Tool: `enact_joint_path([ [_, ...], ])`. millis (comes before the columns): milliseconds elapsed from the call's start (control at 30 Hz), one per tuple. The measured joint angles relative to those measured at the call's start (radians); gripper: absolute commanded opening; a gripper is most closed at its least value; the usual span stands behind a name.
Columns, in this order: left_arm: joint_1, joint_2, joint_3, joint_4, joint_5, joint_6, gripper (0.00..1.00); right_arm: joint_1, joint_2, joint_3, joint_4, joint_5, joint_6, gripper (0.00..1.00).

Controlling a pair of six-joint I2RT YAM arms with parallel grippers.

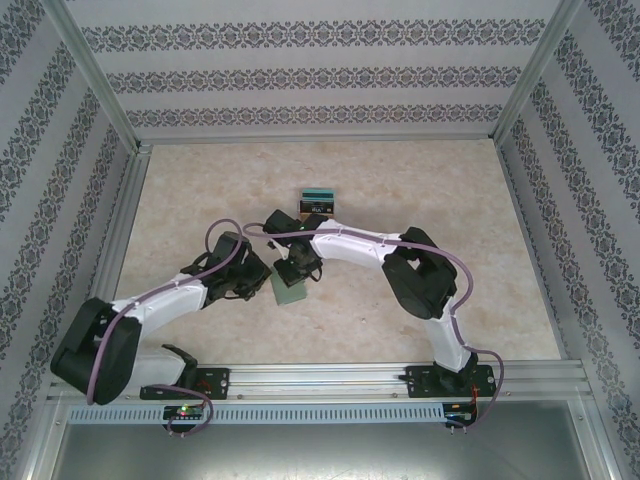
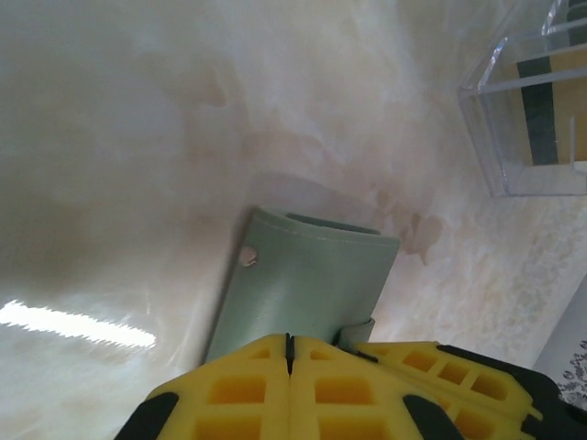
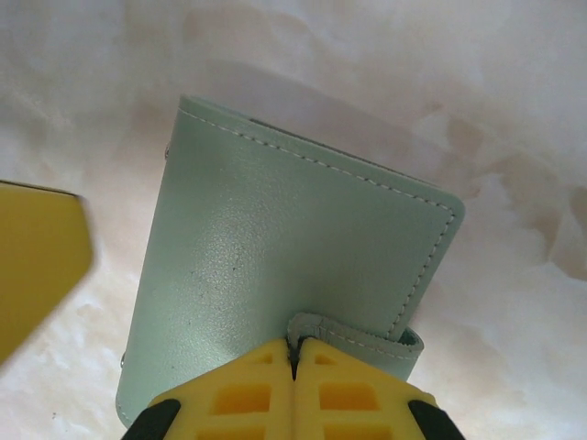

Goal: Take the credit cards out of the card holder

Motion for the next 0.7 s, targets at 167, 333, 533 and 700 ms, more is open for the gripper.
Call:
enact_joint_path([
  [167, -0.031, 0.101, 0.0, 0.086, 0.009, -0.025, 0.0, -0.016, -0.013, -0.028, 0.031, -0.038, 0.015, 0.0],
  [333, -0.038, 0.158, 0.055, 0.047, -0.005, -0.037, 0.0, -0.035, -0.03, -0.061, 0.061, -0.076, 0.037, 0.0],
  [533, -0.047, 0.217, 0.144, -0.082, -0.016, -0.039, 0.0, -0.06, -0.066, -0.127, 0.124, -0.106, 0.05, 0.0],
  [700, -0.047, 0.25, 0.168, -0.1, 0.001, -0.039, 0.0, -0.085, -0.101, -0.194, 0.183, -0.131, 0.061, 0.0],
])
